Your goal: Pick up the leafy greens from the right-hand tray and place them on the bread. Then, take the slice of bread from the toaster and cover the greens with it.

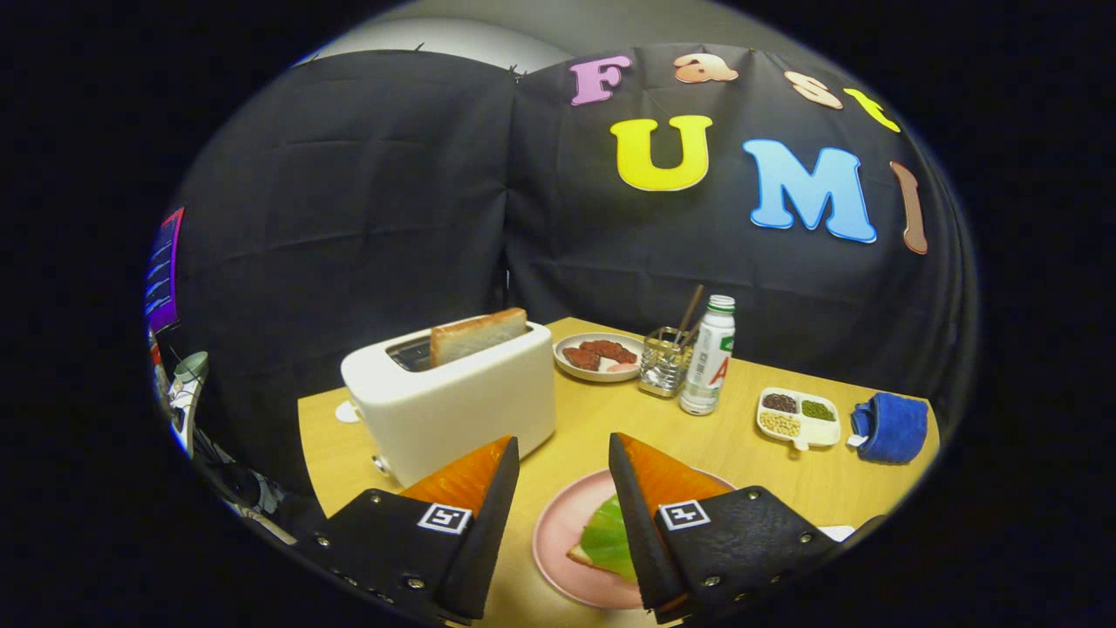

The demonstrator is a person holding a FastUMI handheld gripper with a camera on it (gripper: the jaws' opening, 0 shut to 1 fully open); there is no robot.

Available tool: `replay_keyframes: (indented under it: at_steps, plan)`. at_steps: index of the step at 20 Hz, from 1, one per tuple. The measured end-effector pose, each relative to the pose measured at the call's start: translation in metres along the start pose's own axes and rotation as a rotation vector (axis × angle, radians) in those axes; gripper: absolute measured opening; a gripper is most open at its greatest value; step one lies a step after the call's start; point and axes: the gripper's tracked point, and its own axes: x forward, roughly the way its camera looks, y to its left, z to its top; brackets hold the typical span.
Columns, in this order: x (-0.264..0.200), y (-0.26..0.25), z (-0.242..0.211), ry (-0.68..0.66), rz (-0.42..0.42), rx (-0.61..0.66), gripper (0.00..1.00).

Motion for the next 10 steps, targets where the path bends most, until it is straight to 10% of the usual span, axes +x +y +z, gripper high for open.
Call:
replay_keyframes:
  at_steps: [10]
  plan:
    - [0.048,0.078,0.054,-0.118,0.081,0.037,0.64]
